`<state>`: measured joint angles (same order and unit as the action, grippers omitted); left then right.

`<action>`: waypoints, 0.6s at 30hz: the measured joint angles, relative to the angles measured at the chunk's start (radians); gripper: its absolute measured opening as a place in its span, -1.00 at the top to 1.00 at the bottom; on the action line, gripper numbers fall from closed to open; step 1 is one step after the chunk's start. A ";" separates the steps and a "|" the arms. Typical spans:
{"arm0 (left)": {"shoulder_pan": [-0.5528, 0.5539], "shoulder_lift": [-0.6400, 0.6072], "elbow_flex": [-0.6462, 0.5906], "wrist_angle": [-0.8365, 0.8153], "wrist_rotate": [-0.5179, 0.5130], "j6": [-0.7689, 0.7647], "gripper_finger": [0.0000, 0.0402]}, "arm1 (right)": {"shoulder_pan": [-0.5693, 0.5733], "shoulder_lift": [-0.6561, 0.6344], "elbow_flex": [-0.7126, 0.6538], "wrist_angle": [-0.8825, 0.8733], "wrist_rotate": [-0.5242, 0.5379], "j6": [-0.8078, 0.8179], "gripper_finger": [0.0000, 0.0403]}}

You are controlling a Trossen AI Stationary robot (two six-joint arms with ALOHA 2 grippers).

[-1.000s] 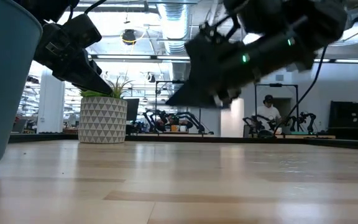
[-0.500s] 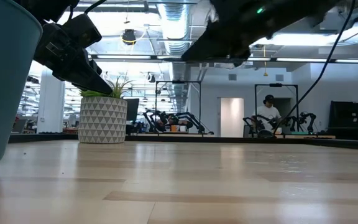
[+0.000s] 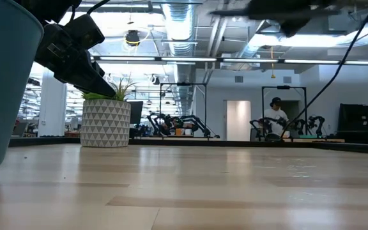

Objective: Sort pens & pencils
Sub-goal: Put the blue pen into the transparent bin

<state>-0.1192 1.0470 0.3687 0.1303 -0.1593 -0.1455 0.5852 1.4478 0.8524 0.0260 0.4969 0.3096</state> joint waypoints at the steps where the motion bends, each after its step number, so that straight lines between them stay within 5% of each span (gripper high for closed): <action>1: 0.000 0.000 0.000 0.000 0.000 0.000 0.77 | 0.025 -0.010 0.000 -0.023 0.000 0.010 0.69; 18: 0.000 0.000 0.000 -0.001 0.000 -0.009 0.77 | 0.317 -0.080 0.001 -0.291 0.003 0.285 0.69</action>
<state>-0.1189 1.0470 0.3687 0.1295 -0.1596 -0.1543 0.9026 1.3683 0.8532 -0.2647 0.4995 0.5951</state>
